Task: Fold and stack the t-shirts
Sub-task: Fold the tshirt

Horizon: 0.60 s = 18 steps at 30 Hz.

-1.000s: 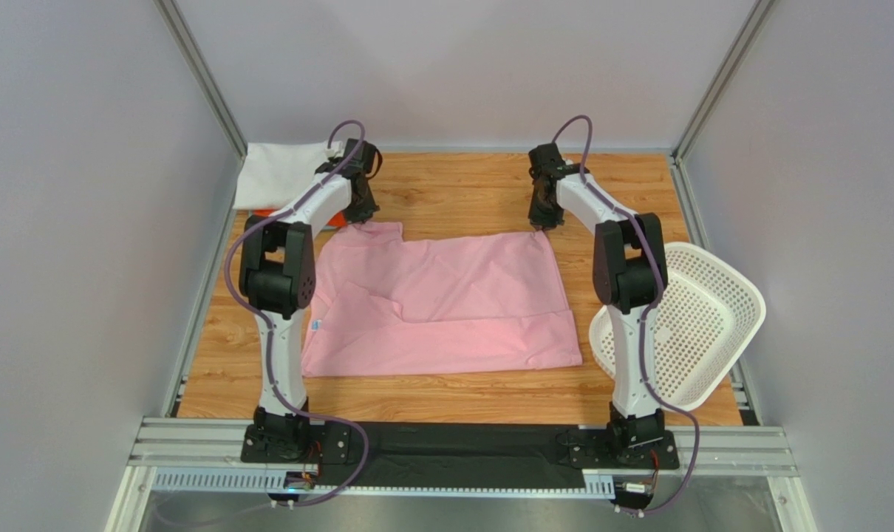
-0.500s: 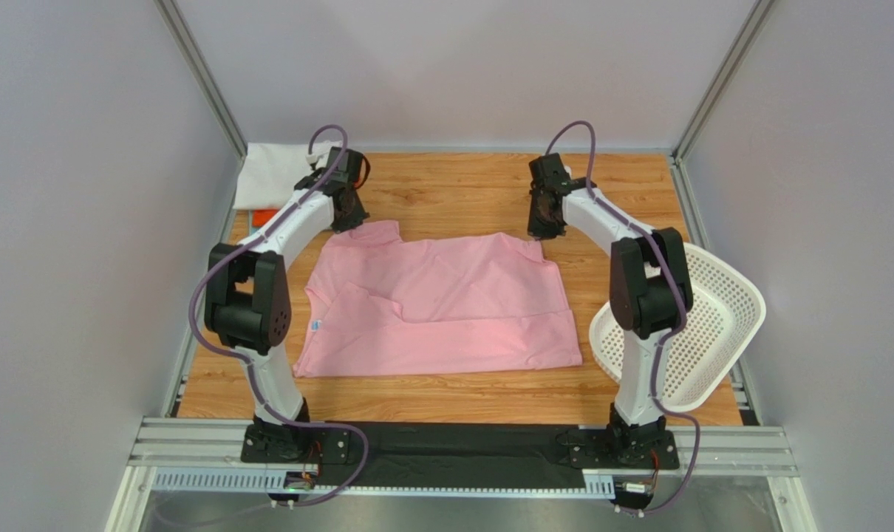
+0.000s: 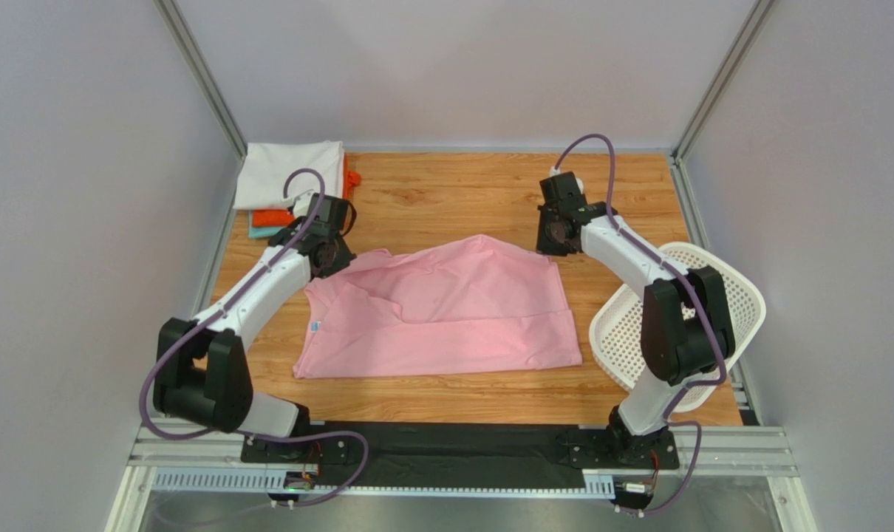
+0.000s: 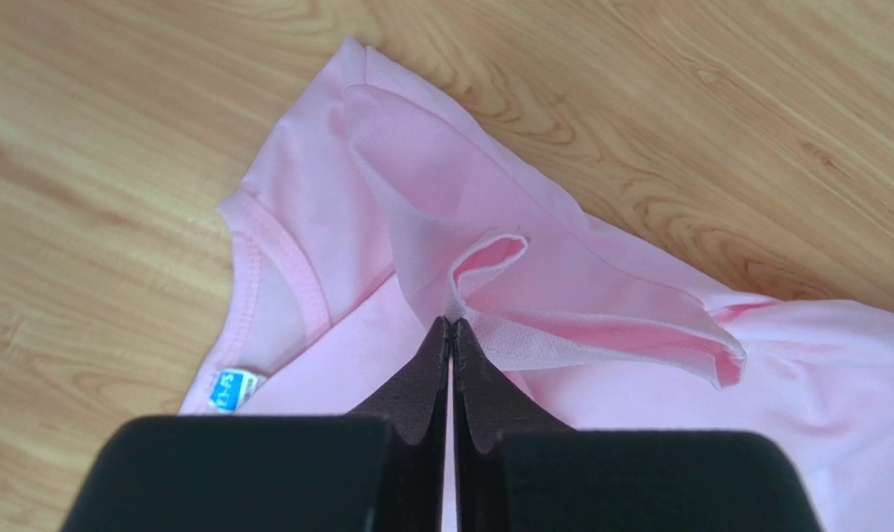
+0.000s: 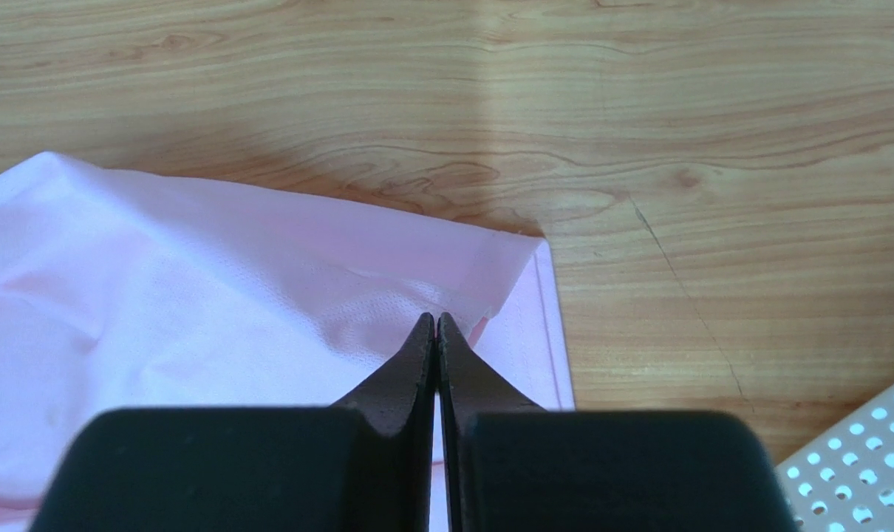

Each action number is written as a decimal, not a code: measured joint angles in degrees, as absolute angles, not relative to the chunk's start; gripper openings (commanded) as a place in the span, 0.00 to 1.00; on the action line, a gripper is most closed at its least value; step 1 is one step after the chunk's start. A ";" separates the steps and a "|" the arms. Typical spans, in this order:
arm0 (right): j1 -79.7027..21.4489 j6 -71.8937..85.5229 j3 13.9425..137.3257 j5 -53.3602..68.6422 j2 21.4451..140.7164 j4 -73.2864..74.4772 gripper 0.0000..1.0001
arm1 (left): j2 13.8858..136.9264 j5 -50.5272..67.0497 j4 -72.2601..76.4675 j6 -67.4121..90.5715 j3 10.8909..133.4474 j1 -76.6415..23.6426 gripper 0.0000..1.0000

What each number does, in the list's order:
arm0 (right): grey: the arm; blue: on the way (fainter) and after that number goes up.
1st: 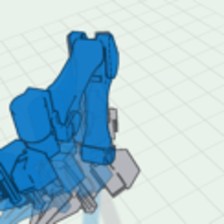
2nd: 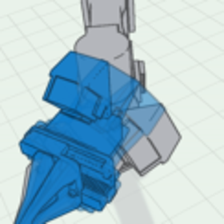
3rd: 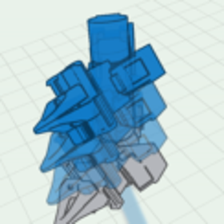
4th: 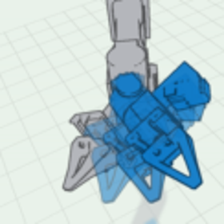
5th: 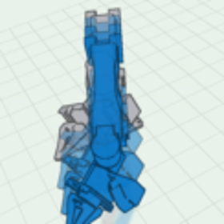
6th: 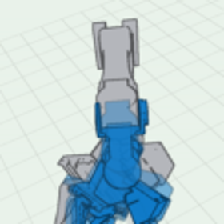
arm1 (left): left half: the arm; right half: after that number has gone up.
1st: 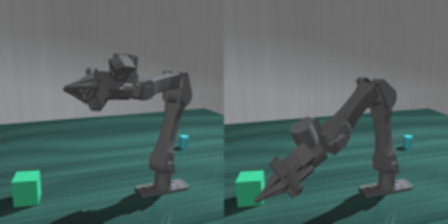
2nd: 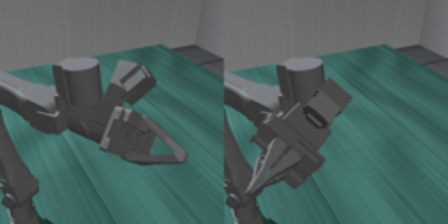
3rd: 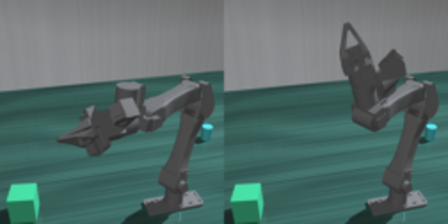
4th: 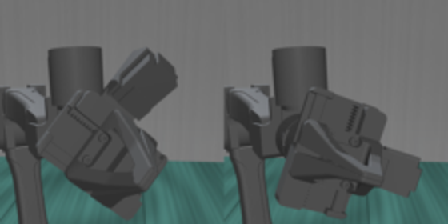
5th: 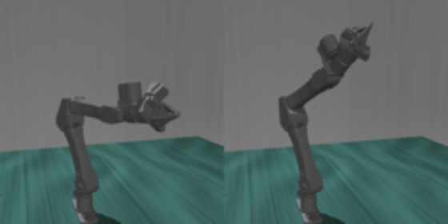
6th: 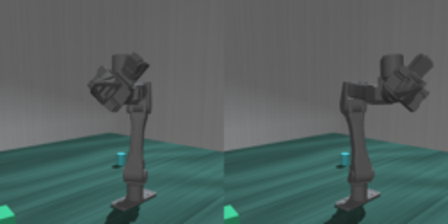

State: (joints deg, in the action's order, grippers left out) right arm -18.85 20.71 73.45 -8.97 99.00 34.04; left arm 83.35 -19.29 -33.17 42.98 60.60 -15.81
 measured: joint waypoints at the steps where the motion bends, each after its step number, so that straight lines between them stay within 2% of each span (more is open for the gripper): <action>1: -18.85 20.69 72.82 -9.06 98.19 33.98 0.00 | 81.52 -19.49 -33.15 43.46 59.31 -15.90 0.00; 18: -18.85 19.20 67.70 -10.44 91.29 34.11 0.00 | 60.14 -22.17 -36.27 50.92 44.42 -20.82 0.00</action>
State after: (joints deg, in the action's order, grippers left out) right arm -18.85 19.20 67.70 -10.44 91.29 34.11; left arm 60.14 -22.17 -36.27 50.92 44.42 -20.82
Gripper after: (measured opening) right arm 0.005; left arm 0.006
